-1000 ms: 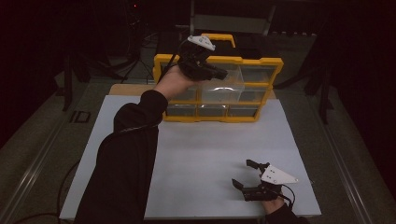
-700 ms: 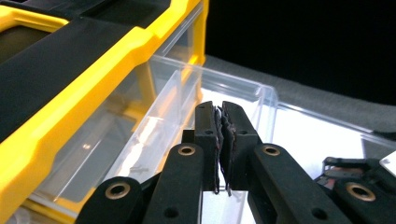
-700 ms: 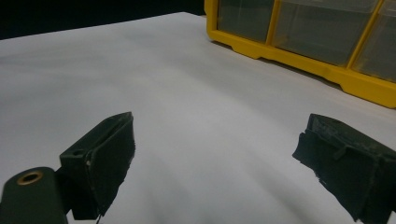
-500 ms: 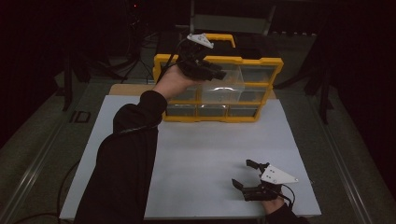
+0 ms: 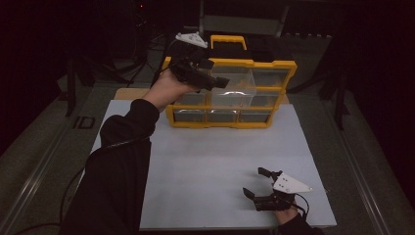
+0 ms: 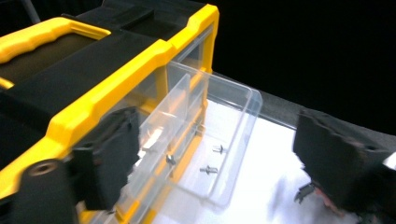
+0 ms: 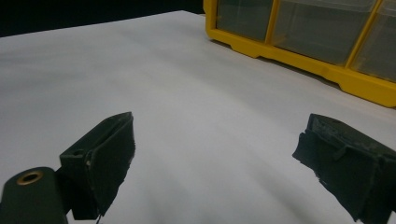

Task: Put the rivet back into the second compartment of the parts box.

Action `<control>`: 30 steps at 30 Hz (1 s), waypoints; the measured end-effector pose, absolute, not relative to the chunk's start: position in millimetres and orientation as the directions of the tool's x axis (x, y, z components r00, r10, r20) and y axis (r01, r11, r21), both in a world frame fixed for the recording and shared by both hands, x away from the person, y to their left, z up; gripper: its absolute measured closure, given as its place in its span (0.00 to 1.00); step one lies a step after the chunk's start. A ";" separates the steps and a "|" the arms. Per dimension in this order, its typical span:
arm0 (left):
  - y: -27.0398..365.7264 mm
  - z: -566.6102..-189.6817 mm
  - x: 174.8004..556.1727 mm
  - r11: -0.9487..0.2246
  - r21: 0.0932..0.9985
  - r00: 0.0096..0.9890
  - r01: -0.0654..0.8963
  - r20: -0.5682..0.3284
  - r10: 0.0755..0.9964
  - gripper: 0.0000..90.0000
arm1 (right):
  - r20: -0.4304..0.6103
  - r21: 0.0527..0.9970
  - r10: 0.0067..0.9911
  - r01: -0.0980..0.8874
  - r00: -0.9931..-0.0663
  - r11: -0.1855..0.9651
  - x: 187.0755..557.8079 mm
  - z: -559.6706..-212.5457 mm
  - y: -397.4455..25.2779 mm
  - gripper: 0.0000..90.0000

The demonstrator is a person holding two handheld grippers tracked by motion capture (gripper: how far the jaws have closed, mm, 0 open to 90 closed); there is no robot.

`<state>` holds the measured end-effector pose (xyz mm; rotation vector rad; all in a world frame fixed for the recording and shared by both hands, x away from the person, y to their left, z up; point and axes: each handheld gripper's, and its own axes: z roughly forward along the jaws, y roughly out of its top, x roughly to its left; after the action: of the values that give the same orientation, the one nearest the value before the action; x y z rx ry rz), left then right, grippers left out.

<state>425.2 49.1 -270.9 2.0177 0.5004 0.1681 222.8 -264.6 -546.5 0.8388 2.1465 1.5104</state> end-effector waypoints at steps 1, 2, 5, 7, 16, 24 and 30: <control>52.1 -270.1 424.1 -0.406 0.870 0.905 0.281 -0.099 0.414 0.13 | 0.028 0.937 0.663 0.250 -0.748 0.243 222.8 -546.5 -264.6 0.11; 57.8 -269.8 422.3 -0.410 0.866 0.914 0.285 -0.118 0.387 0.07 | 0.027 0.937 0.663 0.250 -0.748 0.245 222.7 -546.4 -264.4 0.11; 62.2 -271.2 418.5 -0.418 0.865 0.924 0.280 -0.124 0.362 0.00 | 0.026 0.937 0.664 0.250 -0.748 0.245 222.7 -546.5 -264.4 0.11; 68.6 -276.6 413.0 -0.422 0.858 0.922 0.293 -0.137 0.362 0.00 | 0.026 0.937 0.665 0.251 -0.746 0.244 222.7 -546.5 -264.4 0.11; 90.0 -302.4 398.0 -0.448 0.844 0.925 0.296 -0.135 0.357 0.00 | 0.024 0.937 0.664 0.249 -0.747 0.246 222.5 -546.3 -263.6 0.11; 127.4 -331.6 376.8 -0.373 0.882 0.915 0.288 -0.138 0.379 0.00 | 0.022 0.935 0.666 0.251 -0.745 0.249 222.8 -547.0 -263.0 0.11; 142.1 -343.4 364.5 -0.359 0.891 0.912 0.280 -0.130 0.388 0.00 | 0.021 0.935 0.667 0.251 -0.745 0.251 222.8 -547.2 -262.6 0.11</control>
<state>364.5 142.1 -343.4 1.9652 0.4848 0.1228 222.8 -262.6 -547.2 0.8391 2.1487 1.4969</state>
